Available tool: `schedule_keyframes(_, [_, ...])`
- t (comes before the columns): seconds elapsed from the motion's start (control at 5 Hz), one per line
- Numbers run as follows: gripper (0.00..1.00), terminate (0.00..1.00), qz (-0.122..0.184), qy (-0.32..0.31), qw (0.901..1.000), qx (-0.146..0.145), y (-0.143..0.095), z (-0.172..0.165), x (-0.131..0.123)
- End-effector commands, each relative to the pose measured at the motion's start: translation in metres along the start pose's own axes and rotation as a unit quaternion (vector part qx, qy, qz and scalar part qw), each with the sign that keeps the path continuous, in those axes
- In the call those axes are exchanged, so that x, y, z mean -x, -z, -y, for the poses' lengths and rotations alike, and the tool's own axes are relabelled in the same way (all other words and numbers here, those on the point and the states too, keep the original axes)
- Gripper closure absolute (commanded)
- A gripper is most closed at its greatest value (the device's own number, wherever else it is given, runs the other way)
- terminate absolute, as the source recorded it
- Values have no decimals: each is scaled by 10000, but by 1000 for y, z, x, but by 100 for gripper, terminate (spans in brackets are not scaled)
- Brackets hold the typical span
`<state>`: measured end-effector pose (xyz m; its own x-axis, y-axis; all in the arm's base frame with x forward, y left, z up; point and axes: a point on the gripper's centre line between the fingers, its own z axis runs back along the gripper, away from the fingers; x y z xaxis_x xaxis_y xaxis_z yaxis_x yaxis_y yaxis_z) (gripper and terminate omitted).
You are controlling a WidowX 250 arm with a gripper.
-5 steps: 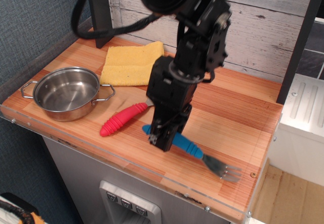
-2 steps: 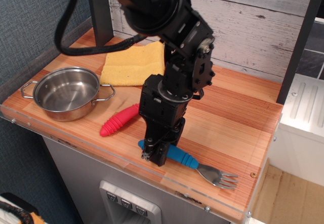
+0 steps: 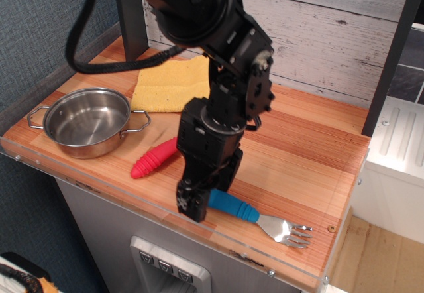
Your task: Move the blue fork to the front edge of the table
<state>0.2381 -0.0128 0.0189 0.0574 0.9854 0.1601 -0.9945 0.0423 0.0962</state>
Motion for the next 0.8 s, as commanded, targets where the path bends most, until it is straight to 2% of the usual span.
schedule_keyframes(0.0, [0,0,339,401,9982,296,-61,19,-5])
schedule_keyframes(0.2, [0,0,476,1437,9881,276,-79,35,-7])
schedule_keyframes(0.4, [0,0,500,2621,9619,604,-89,51,-19])
schedule_keyframes(0.6, [0,0,715,3746,9199,910,-98,71,-30])
